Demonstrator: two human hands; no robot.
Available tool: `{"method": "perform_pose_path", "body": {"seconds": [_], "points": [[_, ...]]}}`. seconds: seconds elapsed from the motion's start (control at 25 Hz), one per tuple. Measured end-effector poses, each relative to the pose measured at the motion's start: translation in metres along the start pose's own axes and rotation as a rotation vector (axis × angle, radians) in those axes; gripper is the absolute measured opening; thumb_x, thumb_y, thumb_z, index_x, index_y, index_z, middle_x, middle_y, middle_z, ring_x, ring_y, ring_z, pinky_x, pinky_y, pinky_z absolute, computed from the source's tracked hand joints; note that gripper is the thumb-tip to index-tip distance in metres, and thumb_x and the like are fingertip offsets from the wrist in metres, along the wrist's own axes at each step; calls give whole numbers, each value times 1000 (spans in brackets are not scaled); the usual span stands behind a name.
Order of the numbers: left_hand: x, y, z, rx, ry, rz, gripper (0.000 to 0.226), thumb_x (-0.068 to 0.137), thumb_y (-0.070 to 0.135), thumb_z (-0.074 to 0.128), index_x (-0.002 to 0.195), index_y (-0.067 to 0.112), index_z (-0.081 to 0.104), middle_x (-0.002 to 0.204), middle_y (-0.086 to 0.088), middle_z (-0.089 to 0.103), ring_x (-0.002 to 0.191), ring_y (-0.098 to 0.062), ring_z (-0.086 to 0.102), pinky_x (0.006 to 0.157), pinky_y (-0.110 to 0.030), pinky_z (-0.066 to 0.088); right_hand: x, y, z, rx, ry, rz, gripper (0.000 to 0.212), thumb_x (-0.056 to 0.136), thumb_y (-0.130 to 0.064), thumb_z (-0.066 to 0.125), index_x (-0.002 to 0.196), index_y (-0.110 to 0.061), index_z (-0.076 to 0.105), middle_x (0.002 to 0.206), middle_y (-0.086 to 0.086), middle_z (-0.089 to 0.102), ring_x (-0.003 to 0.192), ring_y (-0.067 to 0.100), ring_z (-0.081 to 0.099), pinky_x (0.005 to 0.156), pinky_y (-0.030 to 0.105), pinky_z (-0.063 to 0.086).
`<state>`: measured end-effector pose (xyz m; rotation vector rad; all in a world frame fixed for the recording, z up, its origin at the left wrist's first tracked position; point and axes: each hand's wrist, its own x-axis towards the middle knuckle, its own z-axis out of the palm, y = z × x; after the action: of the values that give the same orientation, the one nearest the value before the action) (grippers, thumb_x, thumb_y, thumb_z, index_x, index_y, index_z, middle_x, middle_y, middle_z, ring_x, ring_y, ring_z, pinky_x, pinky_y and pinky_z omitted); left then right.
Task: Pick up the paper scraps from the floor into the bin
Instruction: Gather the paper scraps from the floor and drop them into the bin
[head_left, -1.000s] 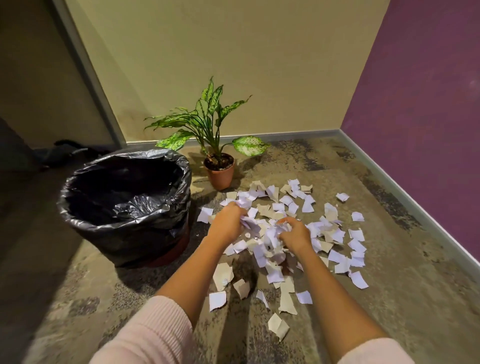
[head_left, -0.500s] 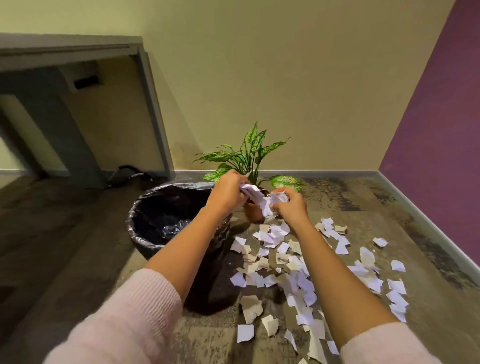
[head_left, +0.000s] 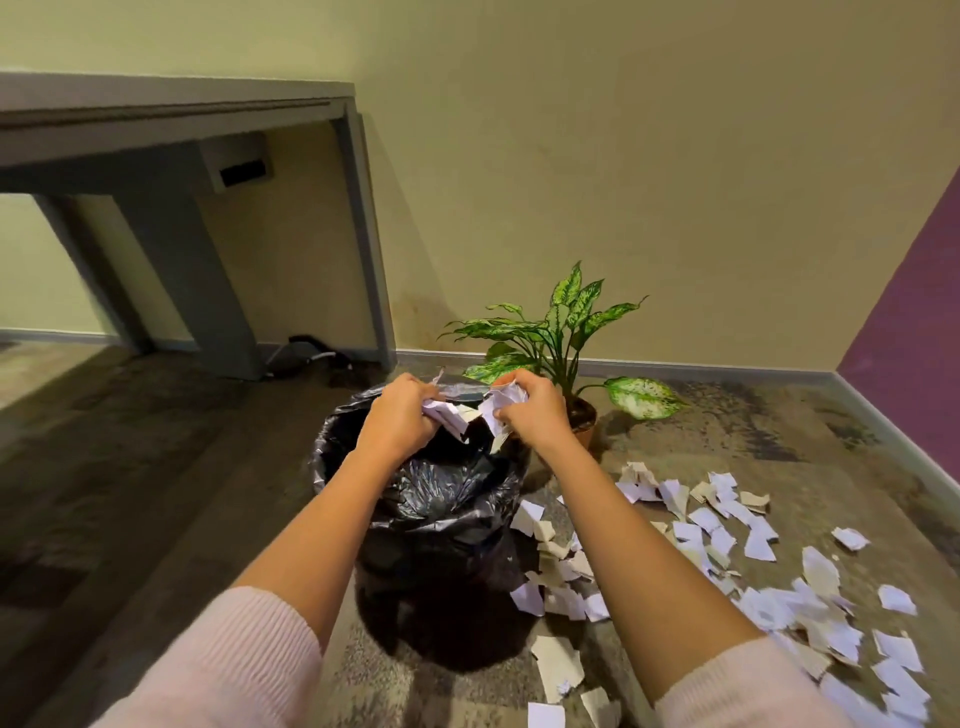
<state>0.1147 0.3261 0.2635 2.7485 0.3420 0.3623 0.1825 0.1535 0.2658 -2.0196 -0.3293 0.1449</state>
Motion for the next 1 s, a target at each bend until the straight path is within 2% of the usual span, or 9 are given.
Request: {"method": "perform_pose_path", "body": {"seconds": [0.12,0.2,0.32,0.48,0.56,0.64,0.8,0.88,1.0], "points": [[3,-23,8,24,-57,-25,30,70,8,56,88,23,75,97,-8,63,91,-31,62,71,-39,53,8,3,24,-53,-38,2,20,85,-2,65,92,-21,66,101,11,64,71,24,56,57,30,46],[5,-36,15,39,-80,-45,28,72,11,58,88,28,75,99,-6,63,88,-32,64,68,-37,53,15,9,39,-118,-93,3,19,86,-3,62,93,-21,64,96,13,62,72,24,53,57,29,41],[4,-48,28,108,-129,-78,22,82,21,61,99,28,73,110,-6,55,94,-33,62,77,-40,53,21,16,55,-238,-198,-21,21,84,-1,60,99,-15,62,99,16,61,77,26,53,58,29,40],[5,-58,39,163,-201,-103,29,83,27,64,111,31,68,120,-4,51,107,-31,59,85,-42,51,28,20,70,-290,-301,-4,38,77,-9,71,113,-18,63,111,9,57,96,27,56,75,31,49],[6,-61,42,150,-212,-113,35,82,32,65,116,34,65,124,-2,49,111,-30,58,88,-43,51,31,21,72,-339,-352,2,57,71,-22,78,124,-22,57,126,11,54,113,30,52,90,37,49],[7,-64,44,140,-218,-121,42,82,28,66,123,35,62,133,-1,47,118,-28,55,92,-43,50,31,22,72,-358,-386,3,71,69,-31,79,133,-24,49,136,13,47,124,33,47,99,44,46],[7,-64,44,173,-236,-114,54,83,19,63,133,37,55,149,0,39,131,-24,47,98,-43,47,28,19,66,-314,-361,-22,62,84,-32,70,139,-19,44,143,12,44,129,29,46,98,37,43],[5,-59,42,190,-228,-102,57,84,15,61,135,38,52,151,0,37,133,-25,45,101,-49,46,25,17,60,-305,-334,-52,56,88,-29,65,139,-17,44,142,11,48,128,27,47,99,37,43],[1,-44,37,221,-176,-76,58,87,13,58,140,33,49,152,-2,37,135,-27,43,104,-51,39,18,14,47,-266,-283,-83,51,90,-28,63,137,-18,46,137,9,52,118,26,55,94,36,46]]}}
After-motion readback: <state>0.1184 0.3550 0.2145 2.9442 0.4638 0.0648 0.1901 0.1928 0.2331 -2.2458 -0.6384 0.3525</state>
